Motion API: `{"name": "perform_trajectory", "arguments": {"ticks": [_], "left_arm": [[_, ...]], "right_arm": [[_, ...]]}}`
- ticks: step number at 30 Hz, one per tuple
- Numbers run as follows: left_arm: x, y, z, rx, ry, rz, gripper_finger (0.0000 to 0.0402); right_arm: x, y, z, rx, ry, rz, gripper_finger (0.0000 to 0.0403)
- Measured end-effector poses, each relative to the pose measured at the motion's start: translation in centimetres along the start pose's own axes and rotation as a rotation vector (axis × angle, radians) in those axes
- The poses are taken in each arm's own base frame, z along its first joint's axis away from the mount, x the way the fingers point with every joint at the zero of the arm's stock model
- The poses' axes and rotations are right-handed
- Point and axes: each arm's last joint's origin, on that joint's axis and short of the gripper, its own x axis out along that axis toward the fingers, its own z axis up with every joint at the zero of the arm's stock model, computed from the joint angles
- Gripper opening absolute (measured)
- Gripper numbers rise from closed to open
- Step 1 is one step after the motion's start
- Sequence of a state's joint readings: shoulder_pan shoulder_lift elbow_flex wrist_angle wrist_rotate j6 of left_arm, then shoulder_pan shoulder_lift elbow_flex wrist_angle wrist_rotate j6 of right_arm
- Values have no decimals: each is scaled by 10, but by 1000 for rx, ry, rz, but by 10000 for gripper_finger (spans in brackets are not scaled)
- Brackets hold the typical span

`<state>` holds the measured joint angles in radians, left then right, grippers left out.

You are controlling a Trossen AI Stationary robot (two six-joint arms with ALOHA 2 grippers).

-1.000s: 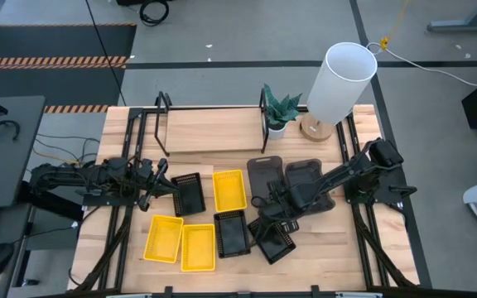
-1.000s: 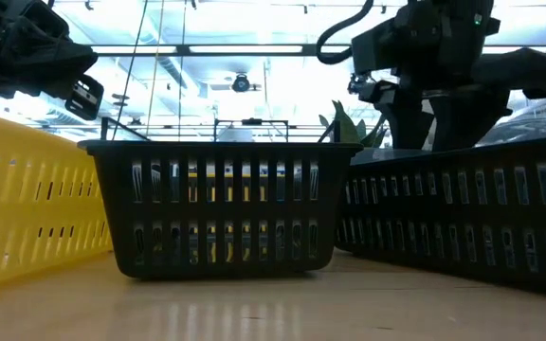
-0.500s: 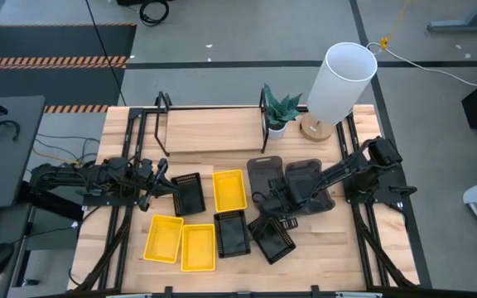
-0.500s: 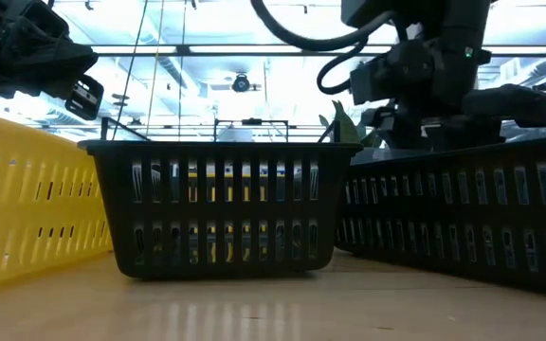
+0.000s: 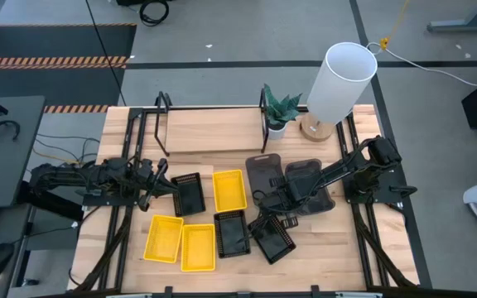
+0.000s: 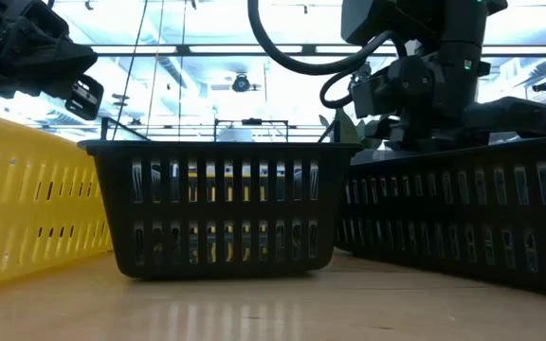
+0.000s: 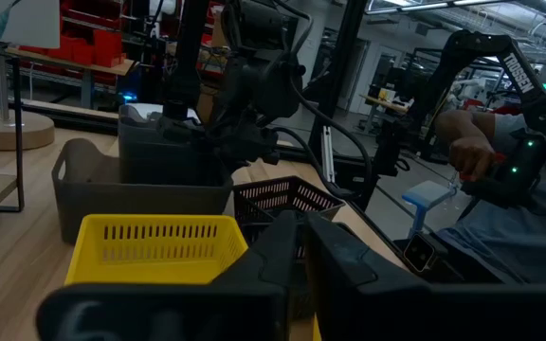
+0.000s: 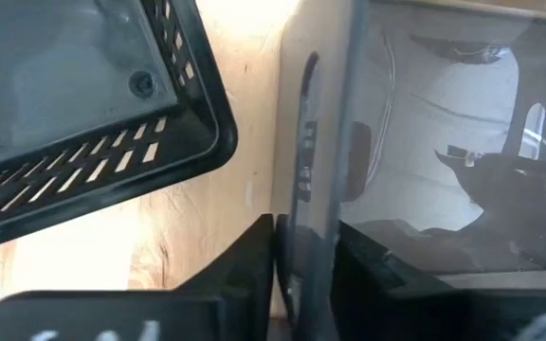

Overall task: Stack baskets on shelf by color
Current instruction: Stack the left gray bin on top of the right gray bins

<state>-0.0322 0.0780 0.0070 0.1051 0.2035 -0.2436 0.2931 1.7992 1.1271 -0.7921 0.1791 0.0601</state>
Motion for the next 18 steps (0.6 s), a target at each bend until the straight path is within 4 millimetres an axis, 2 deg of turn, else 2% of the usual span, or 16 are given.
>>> {"name": "perform_trajectory", "arguments": {"ticks": [10, 18], "left_arm": [[0, 0, 0, 0, 0, 0, 27], [0, 0, 0, 0, 0, 0, 31]], "right_arm": [[-1, 4, 0, 8, -7, 26, 11], [-1, 8, 0, 3, -10, 34, 10]]}}
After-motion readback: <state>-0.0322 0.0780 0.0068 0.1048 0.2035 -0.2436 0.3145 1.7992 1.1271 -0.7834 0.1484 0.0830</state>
